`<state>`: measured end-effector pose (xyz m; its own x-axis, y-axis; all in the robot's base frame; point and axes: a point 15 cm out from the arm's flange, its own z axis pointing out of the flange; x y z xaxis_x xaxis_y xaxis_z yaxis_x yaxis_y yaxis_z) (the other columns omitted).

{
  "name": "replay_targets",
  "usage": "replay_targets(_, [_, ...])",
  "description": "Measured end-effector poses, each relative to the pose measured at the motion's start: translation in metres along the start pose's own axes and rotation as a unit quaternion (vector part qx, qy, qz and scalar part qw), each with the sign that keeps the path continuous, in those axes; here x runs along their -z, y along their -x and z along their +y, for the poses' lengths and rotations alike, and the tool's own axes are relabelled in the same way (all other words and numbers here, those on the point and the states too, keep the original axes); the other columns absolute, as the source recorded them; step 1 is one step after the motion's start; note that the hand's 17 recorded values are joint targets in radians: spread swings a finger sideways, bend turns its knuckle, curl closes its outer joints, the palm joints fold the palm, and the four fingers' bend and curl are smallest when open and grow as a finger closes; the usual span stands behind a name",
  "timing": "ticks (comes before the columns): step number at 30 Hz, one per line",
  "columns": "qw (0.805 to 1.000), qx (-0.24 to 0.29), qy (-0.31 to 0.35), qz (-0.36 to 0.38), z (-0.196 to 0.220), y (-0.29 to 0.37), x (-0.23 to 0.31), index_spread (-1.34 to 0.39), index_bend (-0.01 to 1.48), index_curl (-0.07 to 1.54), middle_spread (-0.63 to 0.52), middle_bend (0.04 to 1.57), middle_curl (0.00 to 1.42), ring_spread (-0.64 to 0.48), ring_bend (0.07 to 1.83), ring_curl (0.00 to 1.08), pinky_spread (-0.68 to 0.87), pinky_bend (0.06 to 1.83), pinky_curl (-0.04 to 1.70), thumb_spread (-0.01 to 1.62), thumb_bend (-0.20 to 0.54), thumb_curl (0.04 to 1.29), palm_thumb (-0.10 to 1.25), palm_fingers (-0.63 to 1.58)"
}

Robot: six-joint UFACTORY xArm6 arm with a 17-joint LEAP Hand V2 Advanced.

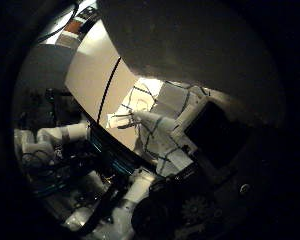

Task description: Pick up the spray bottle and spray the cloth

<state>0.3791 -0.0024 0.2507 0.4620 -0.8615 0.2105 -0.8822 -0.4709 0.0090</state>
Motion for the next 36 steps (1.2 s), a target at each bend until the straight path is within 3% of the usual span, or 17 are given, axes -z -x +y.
replay_targets(12, [1.0,-0.01,-0.005,0.001,0.001,-0.007,0.002,-0.23,1.16,0.81,-0.18,1.27,0.95,-0.28,1.27,0.98,-0.2,1.11,1.29,0.82,-0.017,0.84,1.03,1.09])
replay_targets(23, [0.995,-0.046,-0.082,-0.041,-0.031,0.0,0.047,-0.23,1.16,0.81,-0.18,1.27,0.95,-0.28,1.27,0.98,-0.21,1.11,1.29,0.82,-0.017,0.83,1.03,1.09])
replay_targets(29, [0.984,-0.062,-0.125,-0.109,-0.055,0.033,0.071,-0.23,1.16,0.81,-0.18,1.27,0.95,-0.28,1.27,0.98,-0.2,1.11,1.29,0.81,-0.014,0.83,1.05,1.09])
replay_targets(36, [0.956,-0.078,-0.199,-0.199,-0.093,0.078,0.106,-0.23,1.16,0.81,-0.18,1.27,0.95,-0.28,1.28,0.97,-0.19,1.1,1.29,0.81,-0.016,0.83,1.06,1.09])
